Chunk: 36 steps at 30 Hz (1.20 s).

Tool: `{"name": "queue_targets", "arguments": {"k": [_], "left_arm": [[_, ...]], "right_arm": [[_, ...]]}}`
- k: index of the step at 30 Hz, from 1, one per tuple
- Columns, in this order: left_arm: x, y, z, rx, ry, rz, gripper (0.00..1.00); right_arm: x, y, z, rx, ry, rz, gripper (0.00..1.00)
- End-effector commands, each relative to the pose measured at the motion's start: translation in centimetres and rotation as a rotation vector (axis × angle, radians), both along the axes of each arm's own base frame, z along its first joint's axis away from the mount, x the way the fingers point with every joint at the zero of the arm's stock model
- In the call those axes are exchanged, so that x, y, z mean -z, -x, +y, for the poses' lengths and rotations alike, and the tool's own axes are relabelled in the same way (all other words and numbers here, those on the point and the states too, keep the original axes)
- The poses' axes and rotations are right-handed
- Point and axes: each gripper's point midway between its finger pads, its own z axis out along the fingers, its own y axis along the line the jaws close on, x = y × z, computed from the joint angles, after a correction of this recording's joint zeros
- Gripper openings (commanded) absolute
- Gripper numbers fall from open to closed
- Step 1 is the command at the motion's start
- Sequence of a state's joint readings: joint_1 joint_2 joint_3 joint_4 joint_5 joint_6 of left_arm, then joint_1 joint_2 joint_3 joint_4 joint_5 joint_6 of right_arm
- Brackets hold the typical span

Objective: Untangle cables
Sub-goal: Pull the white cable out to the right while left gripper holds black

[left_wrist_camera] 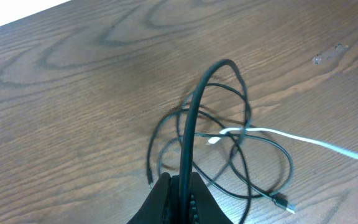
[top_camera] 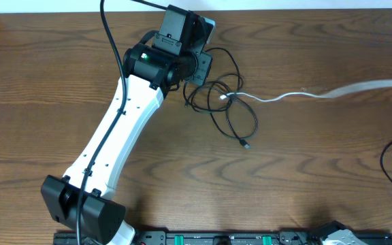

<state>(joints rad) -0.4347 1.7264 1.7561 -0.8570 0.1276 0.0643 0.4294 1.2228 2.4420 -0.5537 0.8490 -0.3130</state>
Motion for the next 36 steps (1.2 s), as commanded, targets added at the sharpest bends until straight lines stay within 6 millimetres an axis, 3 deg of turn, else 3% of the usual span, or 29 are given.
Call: {"name": "queue_targets", "arguments": {"k": [1, 7, 10, 14, 17, 23, 26, 28, 30, 33, 36], "left_arm": [[0.2, 0.0, 0.3, 0.009, -0.021, -0.004, 0.07], [0.2, 0.0, 0.3, 0.009, -0.022, -0.004, 0.07], [0.2, 0.0, 0.3, 0.009, -0.022, -0.004, 0.07], [0.3, 0.0, 0.3, 0.009, -0.022, -0.004, 0.07], [0.3, -0.1, 0.6, -0.003, -0.037, -0.010, 0.08], [0.1, -0.9, 1.7, -0.046, -0.072, -0.040, 0.07], [0.1, -1.0, 1.9, -0.051, -0.072, -0.040, 0.07], [0.1, -1.0, 1.9, -0.050, -0.073, -0.039, 0.07], [0.2, -0.9, 1.9, -0.050, -0.075, -0.034, 0.07], [0.3, -0.7, 2.0, -0.050, -0.079, -0.026, 0.08], [0.4, -0.7, 2.1, -0.052, -0.082, -0.021, 0.07]], "right_arm": [[-0.2, 2.5, -3.0, 0.200, -0.007, 0.040, 0.01], [-2.3, 6.2, -5.3, 0.323, -0.050, -0.065, 0.01], [-2.8, 7.2, -5.7, 0.348, -0.052, -0.090, 0.01], [-2.6, 7.3, -5.9, 0.360, -0.067, -0.082, 0.01], [-2.2, 5.9, -5.4, 0.356, -0.042, -0.037, 0.01], [-0.2, -1.8, -1.8, 0.295, 0.012, 0.105, 0.01], [1.8, -7.6, 0.7, 0.273, 0.042, 0.197, 0.01], [4.1, -12.7, 2.6, 0.265, 0.073, 0.280, 0.01], [8.0, -18.5, 4.4, 0.250, 0.085, 0.391, 0.01], [13.3, -24.4, 6.0, 0.158, 0.085, 0.519, 0.01], [20.6, -29.6, 7.4, -0.020, 0.009, 0.682, 0.01]]}}
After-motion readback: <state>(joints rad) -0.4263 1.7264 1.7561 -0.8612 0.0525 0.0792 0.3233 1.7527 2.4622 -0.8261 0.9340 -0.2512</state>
